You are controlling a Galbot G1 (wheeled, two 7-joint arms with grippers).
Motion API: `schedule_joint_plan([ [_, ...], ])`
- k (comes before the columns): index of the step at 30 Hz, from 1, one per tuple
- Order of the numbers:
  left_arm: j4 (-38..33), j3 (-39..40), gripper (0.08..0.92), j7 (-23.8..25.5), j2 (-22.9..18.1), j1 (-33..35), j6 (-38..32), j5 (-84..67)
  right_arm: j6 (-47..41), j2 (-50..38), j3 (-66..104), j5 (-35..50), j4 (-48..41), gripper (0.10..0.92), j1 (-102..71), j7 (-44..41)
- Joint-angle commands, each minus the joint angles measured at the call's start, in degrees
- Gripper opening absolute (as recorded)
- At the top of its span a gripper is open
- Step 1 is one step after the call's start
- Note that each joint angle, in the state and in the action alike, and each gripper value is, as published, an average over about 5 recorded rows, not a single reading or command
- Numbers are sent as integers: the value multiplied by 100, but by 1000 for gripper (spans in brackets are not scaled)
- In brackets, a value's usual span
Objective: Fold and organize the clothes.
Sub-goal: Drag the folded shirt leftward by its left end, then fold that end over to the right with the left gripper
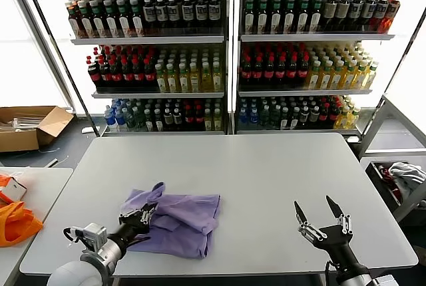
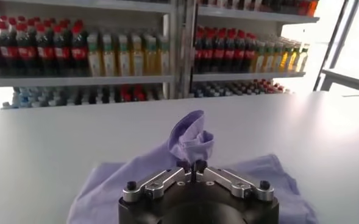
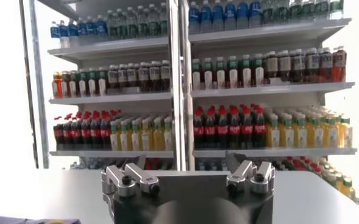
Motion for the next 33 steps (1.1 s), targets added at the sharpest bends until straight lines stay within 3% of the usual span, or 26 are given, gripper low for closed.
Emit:
schedule_joint_plan([
  [1,252,1072,98,-213,36,-828,131,-179,14,200,-55,-215,27,823,-102,-1],
  [22,136,1310,109,-372,-99,-1081,554,-188,38,304,-63,-288,123,823,-194,-16],
  [29,-35,1188,276,-93,-179,-833,524,209,49,299,-43,-254,153,823,-249,-39],
  [33,-533,667,389,-160,-194,-669,583,137,50,303,-34,-263,186,823,-275,-57],
])
